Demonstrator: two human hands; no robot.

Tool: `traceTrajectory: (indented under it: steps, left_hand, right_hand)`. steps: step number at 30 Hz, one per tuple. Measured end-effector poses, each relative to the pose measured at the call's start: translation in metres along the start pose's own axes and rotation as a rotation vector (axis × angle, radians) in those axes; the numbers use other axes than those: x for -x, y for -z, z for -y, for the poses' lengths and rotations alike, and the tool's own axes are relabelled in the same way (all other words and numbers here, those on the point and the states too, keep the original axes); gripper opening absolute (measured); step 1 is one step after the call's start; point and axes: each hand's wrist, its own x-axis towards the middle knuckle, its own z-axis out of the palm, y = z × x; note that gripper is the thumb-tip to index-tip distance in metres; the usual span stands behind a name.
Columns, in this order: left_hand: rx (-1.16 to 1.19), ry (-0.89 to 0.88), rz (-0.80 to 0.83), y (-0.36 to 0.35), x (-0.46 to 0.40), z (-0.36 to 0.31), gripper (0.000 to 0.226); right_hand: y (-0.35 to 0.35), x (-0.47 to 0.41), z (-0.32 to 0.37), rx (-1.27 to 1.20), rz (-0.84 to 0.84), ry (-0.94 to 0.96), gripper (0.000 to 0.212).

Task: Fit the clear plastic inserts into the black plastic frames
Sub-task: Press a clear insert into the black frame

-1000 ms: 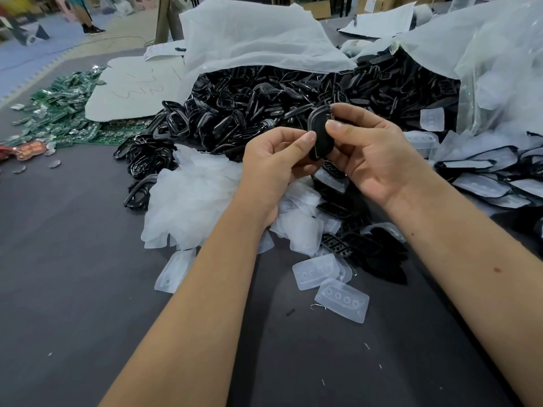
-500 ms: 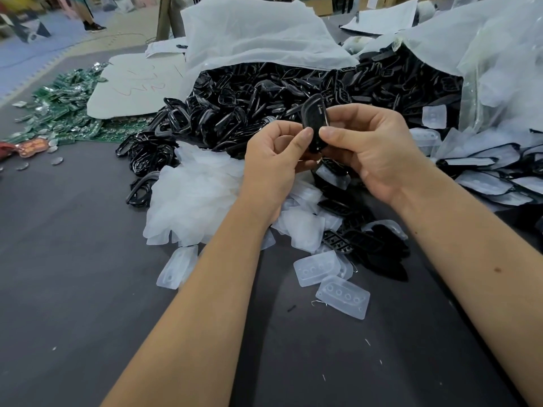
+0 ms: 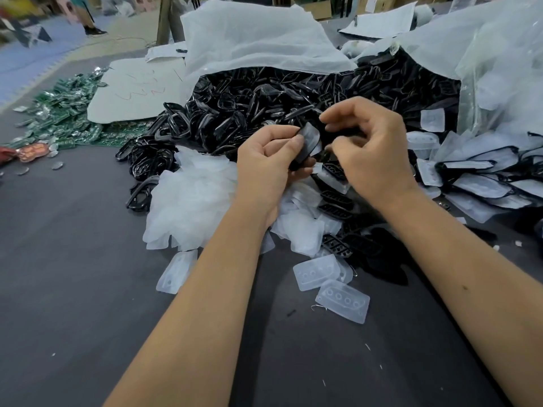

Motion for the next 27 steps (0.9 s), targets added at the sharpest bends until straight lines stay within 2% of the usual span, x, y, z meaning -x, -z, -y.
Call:
traceTrajectory:
  steps: [3, 5, 10, 17, 27]
  left_hand:
    - [-0.084, -0.066, 0.001, -0.0029, 0.0021, 0.0012, 0.013]
    - [-0.146, -0.098, -0.004, -0.0034, 0.0015, 0.0034, 0.018]
    - [-0.167, -0.113, 0.028, -0.0037, 0.0021, 0.0054, 0.013]
    - [-0.150, -0.114, -0.054, -0.0045, 0.0006, 0.0071, 0.007]
    - [-0.074, -0.104, -0.067, -0.0020, -0.0001, 0.0072, 0.012]
  right_hand:
    - [-0.0021, -0.0020, -0.0005, -0.275, 0.054, -0.290, 0.024]
    - [-0.0040, -0.0019, -0.0021, -0.330, 0.085, -0.364, 0.014]
    - [-0.0057, -0.0015, -0.0069, -0.262, 0.076, -0.327, 0.008]
    - [-0.0040, -0.0028, -0.0073, -0.305, 0.019, -0.359, 0.007]
    - [-0.0027, -0.0038, -0.0096, -0.355, 0.032, -0.395, 0.006]
